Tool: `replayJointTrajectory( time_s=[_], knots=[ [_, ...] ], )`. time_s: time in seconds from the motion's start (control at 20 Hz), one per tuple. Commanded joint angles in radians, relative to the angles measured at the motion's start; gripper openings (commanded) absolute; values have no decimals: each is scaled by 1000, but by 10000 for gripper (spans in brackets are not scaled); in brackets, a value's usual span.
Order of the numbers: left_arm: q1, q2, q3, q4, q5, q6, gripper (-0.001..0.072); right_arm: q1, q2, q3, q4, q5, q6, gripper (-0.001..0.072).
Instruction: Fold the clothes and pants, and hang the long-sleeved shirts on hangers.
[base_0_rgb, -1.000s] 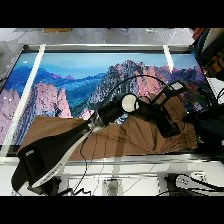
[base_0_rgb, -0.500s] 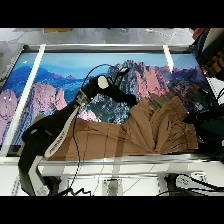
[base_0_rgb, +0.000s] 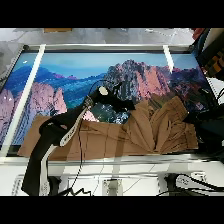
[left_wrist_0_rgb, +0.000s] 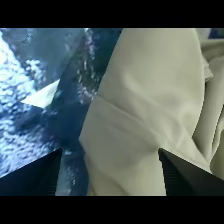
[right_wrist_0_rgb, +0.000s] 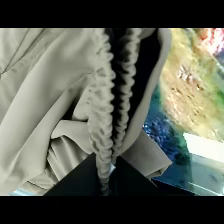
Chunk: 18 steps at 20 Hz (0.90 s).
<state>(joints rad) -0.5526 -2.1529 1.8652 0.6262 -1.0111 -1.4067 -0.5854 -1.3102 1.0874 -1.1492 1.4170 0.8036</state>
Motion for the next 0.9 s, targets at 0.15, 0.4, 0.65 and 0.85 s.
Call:
replayJointTrajectory(
  time_s=[0.15, 0.4, 0.65, 0.85],
  knots=[
    [-33, -14, 2, -76, 83, 48, 18, 0, 0, 0, 1, -3, 26, 39],
    [23, 24, 27, -77, 135, 157, 15, 0, 0, 0, 1, -29, 26, 40],
    [171, 206, 103, 98, 136, 194, 14, 0, -8, 0, 59, -138, 26, 39],
    [249, 434, 103, 420, 103, 192, 14, 1, -37, -2, 256, -232, 26, 38]
  ],
)
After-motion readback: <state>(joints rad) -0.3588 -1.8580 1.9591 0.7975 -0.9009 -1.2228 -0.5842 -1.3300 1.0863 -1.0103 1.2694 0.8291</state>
